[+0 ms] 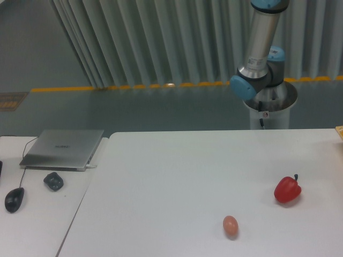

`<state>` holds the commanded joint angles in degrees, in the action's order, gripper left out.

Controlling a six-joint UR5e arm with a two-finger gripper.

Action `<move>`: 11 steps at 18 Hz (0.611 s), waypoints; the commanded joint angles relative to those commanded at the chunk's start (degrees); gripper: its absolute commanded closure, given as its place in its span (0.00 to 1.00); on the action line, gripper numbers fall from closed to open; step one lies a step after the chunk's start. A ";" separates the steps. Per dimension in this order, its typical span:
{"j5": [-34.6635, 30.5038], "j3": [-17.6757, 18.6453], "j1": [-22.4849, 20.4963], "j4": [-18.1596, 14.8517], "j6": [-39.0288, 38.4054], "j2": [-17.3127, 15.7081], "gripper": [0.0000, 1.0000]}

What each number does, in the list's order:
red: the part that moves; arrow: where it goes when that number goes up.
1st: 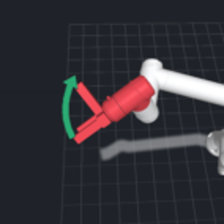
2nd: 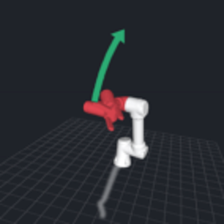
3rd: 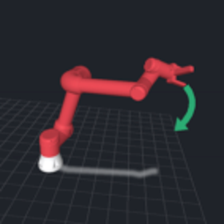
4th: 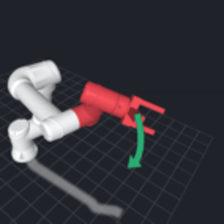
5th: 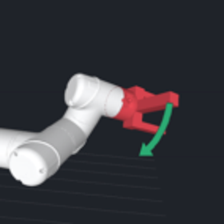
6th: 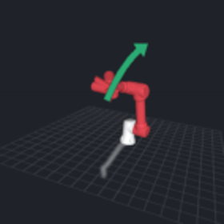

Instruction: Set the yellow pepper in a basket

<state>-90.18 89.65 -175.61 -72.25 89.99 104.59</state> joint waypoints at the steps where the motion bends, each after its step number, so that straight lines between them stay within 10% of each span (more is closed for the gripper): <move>1: -0.09 0.00 0.09 0.00 1.49 -0.18 0.00; 11: 4.57 -2.46 10.54 -0.97 3.52 -4.13 0.00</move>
<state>-85.61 87.19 -165.07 -73.21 93.51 100.46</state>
